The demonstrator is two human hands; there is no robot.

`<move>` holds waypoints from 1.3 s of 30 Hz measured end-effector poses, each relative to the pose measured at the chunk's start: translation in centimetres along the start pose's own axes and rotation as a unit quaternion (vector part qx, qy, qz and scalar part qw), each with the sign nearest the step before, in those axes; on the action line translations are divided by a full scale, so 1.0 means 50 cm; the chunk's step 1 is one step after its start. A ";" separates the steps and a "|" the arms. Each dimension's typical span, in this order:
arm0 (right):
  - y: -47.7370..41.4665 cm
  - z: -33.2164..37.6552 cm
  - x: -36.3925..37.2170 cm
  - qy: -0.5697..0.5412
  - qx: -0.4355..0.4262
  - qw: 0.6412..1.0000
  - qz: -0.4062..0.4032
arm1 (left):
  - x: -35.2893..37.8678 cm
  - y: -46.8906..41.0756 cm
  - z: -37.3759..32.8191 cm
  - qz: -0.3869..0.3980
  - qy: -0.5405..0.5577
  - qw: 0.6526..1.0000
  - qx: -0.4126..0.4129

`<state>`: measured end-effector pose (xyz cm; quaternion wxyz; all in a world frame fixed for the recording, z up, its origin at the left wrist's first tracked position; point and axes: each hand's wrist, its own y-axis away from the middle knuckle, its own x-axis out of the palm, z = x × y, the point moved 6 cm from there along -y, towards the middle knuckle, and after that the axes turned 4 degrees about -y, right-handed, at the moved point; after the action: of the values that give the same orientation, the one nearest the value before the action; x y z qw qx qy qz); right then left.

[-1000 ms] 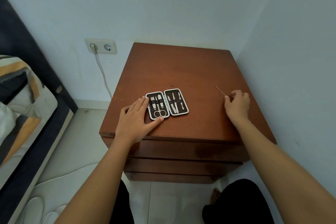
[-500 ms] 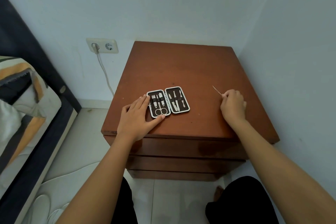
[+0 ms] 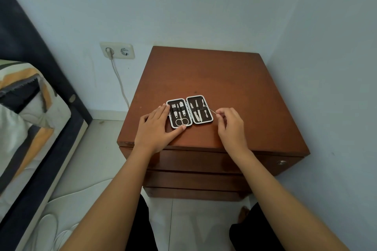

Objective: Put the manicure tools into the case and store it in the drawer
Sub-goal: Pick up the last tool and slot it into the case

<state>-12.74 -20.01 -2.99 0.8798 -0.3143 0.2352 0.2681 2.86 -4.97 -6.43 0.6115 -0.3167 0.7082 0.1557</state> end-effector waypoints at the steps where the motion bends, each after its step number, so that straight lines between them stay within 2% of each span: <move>1: 0.002 0.001 0.000 0.005 0.002 1.000 -0.002 | 0.000 0.000 0.000 0.000 0.000 1.000 0.000; 14: 0.013 0.021 0.026 0.126 0.002 0.989 0.072 | 0.000 -0.001 -0.001 -0.006 0.006 1.000 0.005; 20: 0.004 0.047 0.053 0.172 -0.001 0.976 0.132 | -0.001 -0.001 -0.002 -0.004 0.003 1.000 0.001; 39: 0.013 0.056 0.038 0.144 0.034 0.978 0.147 | -0.003 0.001 -0.002 -0.008 0.009 1.000 0.001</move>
<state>-11.01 -17.05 -2.43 0.7977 -0.2814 0.4121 0.3387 2.77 -4.96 -6.28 0.6068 -0.3226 0.7113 0.1474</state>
